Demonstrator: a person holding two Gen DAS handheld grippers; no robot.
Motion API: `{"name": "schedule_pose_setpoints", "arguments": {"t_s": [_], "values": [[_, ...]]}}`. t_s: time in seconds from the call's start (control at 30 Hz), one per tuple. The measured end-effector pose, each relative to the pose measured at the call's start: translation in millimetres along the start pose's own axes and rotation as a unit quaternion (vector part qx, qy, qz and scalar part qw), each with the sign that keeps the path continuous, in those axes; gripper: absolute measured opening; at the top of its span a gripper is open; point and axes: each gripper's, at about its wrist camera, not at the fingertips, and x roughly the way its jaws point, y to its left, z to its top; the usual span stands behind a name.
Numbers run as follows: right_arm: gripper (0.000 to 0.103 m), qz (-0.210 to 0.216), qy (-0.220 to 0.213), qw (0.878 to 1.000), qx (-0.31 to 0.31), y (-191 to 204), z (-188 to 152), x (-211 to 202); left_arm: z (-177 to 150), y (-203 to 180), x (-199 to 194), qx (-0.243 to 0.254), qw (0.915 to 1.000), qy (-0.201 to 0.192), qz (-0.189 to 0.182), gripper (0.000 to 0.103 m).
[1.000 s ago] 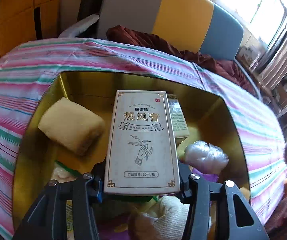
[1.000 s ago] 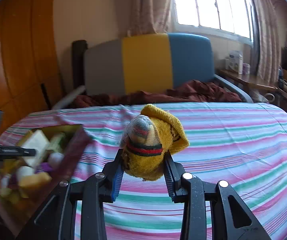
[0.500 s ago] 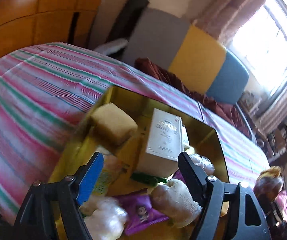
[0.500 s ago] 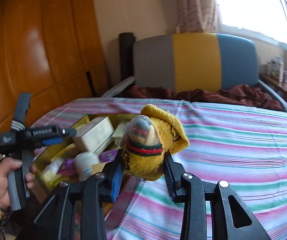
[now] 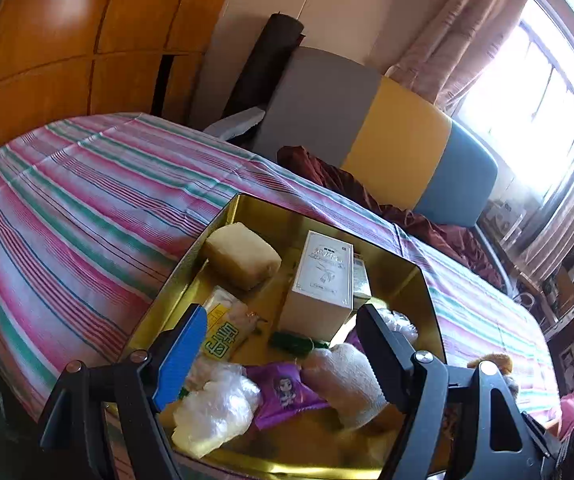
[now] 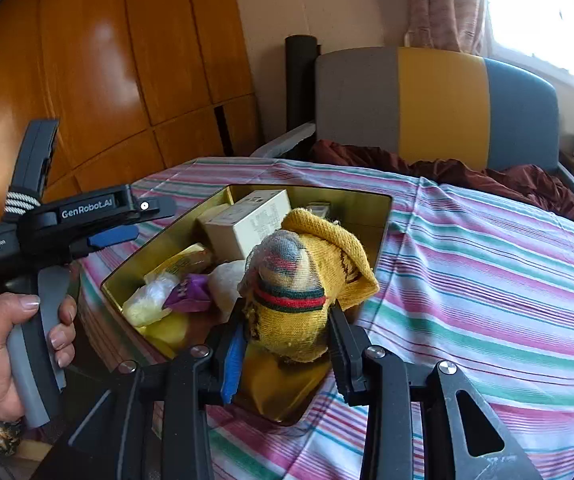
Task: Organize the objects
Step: 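Carry the yellow knitted sock over the tray and open the right tool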
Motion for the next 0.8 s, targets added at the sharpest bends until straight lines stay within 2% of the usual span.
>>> {"name": "schedule_pose_setpoints", "arguments": {"t_s": [0.4, 0.67, 0.8], "values": [[0.038, 0.005, 0.022, 1.000, -0.009, 15.4, 2.6, 8.1, -5.1, -6.1, -28.0, 0.039, 0.9960, -0.021, 0.078, 0.077], [0.038, 0.013, 0.038, 0.999, -0.013, 25.1, 4.7, 15.1, -5.5, -7.4, -39.5, 0.056, 0.9871, -0.037, 0.145, 0.078], [0.039, 0.009, 0.044, 0.999, -0.017, 30.2, 5.0, 17.5, -7.2, -2.2, -42.7, 0.051, 0.9856, -0.036, 0.157, 0.078]]}}
